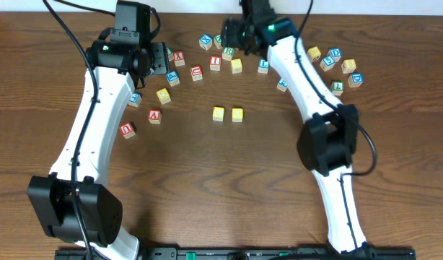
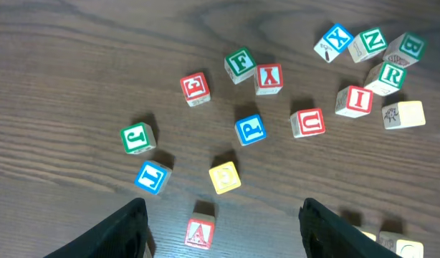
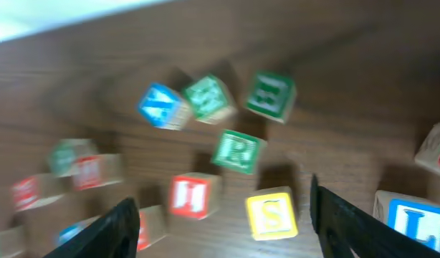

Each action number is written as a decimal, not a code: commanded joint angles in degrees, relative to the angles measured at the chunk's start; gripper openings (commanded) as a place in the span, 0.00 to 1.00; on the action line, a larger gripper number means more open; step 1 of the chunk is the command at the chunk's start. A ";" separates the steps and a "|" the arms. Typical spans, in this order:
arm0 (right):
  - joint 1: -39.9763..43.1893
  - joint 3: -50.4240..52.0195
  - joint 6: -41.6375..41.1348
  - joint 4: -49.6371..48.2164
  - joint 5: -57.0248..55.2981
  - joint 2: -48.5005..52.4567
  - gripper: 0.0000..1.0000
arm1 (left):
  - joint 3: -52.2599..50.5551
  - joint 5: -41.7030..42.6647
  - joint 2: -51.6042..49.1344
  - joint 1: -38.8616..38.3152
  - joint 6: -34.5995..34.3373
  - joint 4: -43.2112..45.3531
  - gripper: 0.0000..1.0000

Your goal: Spell out CORL

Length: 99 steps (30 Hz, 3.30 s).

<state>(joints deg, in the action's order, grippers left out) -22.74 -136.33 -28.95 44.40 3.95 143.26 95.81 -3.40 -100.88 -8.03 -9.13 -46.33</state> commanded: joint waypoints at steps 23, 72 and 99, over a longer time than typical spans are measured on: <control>-3.93 -0.70 -3.17 -6.80 -13.66 7.37 0.61 | -0.02 -0.92 -0.61 0.09 0.31 -1.25 0.67; -3.02 -3.72 4.90 -10.34 -14.36 12.85 0.31 | -0.02 -0.92 -1.84 0.09 0.33 -1.16 0.67; -2.60 -43.58 13.11 49.62 -6.95 7.06 0.26 | -0.02 -0.94 -1.84 0.09 0.33 -0.15 0.67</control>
<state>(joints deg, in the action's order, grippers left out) -25.34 -178.56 -16.43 91.66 -4.95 153.29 95.81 -3.40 -101.91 -8.03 -9.13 -46.81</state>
